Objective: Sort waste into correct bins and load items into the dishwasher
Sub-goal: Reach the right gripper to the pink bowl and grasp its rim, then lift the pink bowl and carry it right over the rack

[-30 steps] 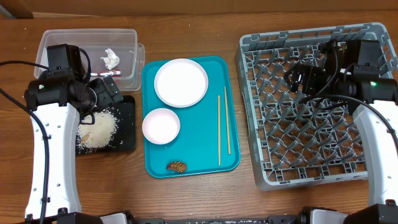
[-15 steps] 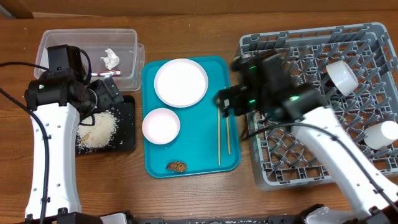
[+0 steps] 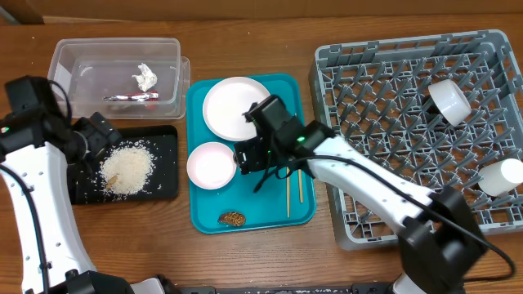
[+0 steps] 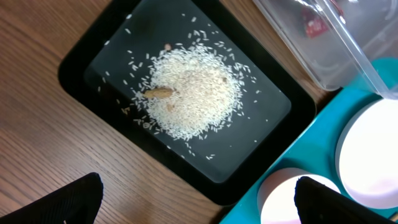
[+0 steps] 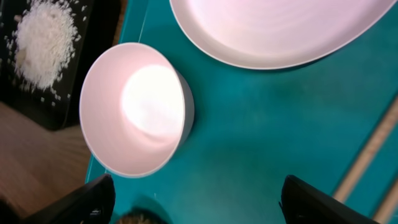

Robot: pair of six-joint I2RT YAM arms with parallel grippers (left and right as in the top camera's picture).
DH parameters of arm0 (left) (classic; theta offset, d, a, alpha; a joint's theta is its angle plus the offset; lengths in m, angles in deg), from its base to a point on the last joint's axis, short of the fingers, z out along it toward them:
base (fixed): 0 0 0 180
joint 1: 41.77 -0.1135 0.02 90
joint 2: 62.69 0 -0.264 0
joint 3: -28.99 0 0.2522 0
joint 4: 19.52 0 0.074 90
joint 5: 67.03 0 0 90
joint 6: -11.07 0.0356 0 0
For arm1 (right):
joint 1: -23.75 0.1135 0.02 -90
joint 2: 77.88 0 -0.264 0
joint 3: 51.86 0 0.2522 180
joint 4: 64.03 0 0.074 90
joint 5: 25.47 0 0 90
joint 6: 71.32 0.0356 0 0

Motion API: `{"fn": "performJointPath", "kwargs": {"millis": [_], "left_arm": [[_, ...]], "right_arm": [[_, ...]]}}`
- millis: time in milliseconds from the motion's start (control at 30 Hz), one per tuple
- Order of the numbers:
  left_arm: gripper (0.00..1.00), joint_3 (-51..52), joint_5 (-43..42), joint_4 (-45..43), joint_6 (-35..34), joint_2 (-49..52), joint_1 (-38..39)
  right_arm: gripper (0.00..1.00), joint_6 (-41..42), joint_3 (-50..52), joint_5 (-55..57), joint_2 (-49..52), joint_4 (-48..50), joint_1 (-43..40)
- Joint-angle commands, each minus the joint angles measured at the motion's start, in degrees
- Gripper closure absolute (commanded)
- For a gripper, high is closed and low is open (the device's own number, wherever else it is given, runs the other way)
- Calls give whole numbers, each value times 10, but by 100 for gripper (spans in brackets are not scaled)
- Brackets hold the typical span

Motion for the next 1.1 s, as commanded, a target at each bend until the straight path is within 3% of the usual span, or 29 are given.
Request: {"fn": "performJointPath", "kwargs": {"millis": [0,300,433,733,1067], "left_arm": [[0,-9,-19,2,-10,5,-10],[0,-9,-19,1,-10,5,-8],[0,-9,-19,1,-10,5,-8],[0,-9,-19,1,-10,5,-8],[0,-9,-19,1,-10,5,-8]], "right_arm": [[17,64,-1,5,41,26,15],[28,89,-1,18,101,56,37],[45,103,-1,33,110,42,37],[96,100,-6,47,106,16,35],[96,51,-91,174,40,-116,-4]]}}
